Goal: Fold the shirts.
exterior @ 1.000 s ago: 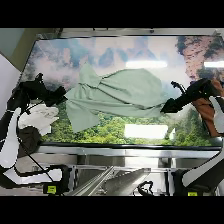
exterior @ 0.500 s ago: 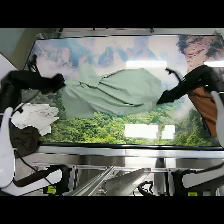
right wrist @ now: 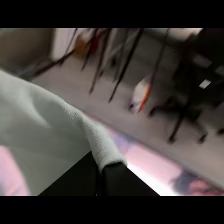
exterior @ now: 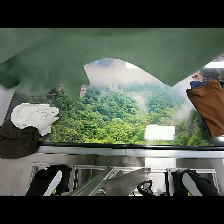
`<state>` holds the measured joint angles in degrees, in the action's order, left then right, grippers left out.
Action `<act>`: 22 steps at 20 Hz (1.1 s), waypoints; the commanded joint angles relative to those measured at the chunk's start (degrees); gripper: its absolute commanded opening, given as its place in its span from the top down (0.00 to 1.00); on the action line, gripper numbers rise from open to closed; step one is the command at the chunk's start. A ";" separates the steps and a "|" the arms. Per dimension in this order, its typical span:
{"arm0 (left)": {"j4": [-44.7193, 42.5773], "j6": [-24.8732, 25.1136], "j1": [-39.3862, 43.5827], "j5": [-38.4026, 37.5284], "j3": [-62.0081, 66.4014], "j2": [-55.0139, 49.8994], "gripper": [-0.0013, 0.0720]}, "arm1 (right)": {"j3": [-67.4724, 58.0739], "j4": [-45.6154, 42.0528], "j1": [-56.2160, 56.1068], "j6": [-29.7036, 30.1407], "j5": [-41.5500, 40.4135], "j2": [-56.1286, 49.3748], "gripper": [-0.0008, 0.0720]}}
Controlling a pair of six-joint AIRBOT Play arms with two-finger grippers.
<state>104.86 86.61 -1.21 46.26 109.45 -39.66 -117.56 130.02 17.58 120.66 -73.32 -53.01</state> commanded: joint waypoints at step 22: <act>8.59 6.97 -1.46 0.94 -26.80 -61.96 0.96 | 41.94 5.90 -4.37 -2.99 26.67 -47.65 0.96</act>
<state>112.01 92.51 -1.56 50.33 81.21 -91.05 -73.23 133.69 13.50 119.98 -51.70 -89.21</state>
